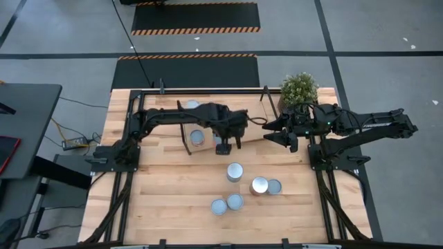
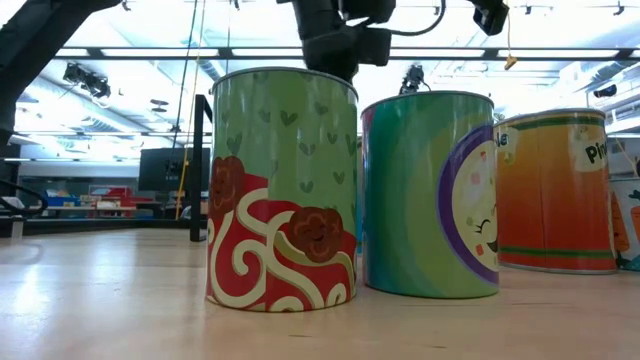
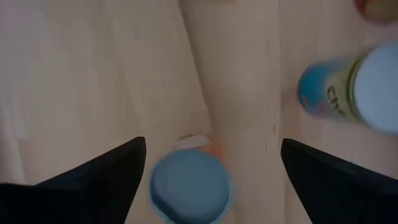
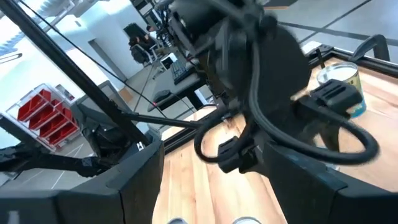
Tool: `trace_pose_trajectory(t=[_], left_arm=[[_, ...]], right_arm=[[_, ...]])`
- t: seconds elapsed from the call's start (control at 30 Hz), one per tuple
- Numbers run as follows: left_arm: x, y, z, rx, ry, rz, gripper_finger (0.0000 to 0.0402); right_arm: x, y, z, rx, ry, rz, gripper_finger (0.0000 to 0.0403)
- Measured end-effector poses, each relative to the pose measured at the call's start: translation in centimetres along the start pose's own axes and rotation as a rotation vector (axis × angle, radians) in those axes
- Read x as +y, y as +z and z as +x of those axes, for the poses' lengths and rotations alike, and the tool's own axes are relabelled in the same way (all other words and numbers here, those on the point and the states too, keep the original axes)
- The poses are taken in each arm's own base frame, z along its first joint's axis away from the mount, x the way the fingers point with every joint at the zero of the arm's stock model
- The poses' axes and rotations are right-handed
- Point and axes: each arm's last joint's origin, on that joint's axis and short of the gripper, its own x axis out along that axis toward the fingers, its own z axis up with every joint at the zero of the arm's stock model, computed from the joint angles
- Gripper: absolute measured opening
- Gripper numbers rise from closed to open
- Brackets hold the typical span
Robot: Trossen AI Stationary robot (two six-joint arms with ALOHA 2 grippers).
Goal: Pick and place cans onto a shelf
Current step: Put the canned meatballs on the shelf
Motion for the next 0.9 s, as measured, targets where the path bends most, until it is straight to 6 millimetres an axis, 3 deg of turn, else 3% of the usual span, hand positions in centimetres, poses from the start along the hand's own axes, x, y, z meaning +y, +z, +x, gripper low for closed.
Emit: trace_pose_trajectory(t=[0.2, 0.5, 0.73, 0.9], left_arm=[[-1.1, -0.8, 1.5, 0.096, 0.101, 0.062, 0.0379], [-0.6, -2.9, 3.5, 0.292, 0.369, 0.125, 0.0379], [1.8, -3.5, 3.5, 0.34, 0.536, 0.082, 0.0379], [3.7, -4.4, 2.6, 0.372, 0.411, -0.049, 0.0375]], right_arm=[[0.0, 0.1, 0.0, -0.009, -0.002, -0.007, 0.0281], [0.0, 0.1, 0.0, -0.02, -0.021, -0.006, 0.0281], [-0.1, 0.1, 0.0, -0.021, -0.023, -0.003, 0.0281], [-0.1, 0.1, 0.0, -0.02, -0.022, 0.001, 0.0281]])
